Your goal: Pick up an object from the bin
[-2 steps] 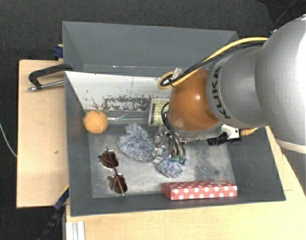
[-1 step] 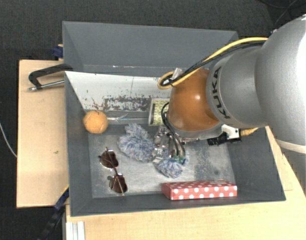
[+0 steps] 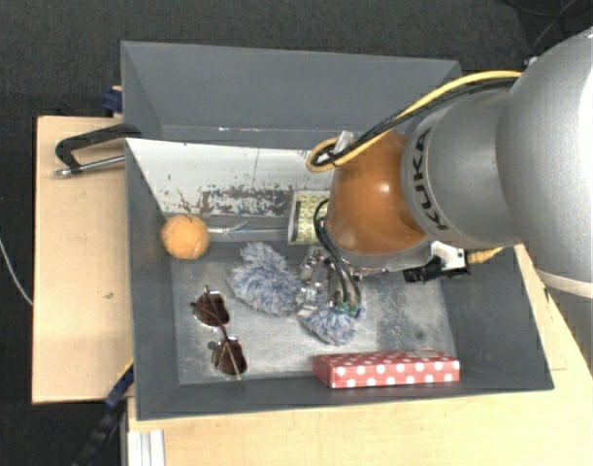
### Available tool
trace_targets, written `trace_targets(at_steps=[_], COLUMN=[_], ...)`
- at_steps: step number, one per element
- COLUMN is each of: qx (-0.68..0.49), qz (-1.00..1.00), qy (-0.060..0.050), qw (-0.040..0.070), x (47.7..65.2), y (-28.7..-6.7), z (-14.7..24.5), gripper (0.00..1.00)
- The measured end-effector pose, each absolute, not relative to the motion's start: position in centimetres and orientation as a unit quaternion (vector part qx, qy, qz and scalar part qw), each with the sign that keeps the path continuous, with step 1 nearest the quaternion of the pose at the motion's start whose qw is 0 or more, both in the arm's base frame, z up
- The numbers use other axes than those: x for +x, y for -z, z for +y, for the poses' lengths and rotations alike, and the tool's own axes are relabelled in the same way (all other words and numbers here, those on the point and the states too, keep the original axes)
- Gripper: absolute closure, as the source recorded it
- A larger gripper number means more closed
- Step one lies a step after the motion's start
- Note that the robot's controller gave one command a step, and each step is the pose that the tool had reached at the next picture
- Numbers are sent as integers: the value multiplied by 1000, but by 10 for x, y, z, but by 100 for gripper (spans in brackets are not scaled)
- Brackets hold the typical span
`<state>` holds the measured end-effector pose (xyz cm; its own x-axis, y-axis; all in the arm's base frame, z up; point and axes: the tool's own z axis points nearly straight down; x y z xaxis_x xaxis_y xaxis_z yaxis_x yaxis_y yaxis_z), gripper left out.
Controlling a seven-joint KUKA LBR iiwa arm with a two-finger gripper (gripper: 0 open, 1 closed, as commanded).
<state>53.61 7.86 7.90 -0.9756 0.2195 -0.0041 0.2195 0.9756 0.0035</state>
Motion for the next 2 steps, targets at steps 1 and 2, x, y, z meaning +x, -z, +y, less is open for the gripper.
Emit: trace_targets(at_steps=[1, 2], qx=[110, 110], qz=[994, 994], qy=[0, -1], qw=[-3, 0], x=[533, 535], y=[-99, -121], z=[78, 79], gripper=[100, 100])
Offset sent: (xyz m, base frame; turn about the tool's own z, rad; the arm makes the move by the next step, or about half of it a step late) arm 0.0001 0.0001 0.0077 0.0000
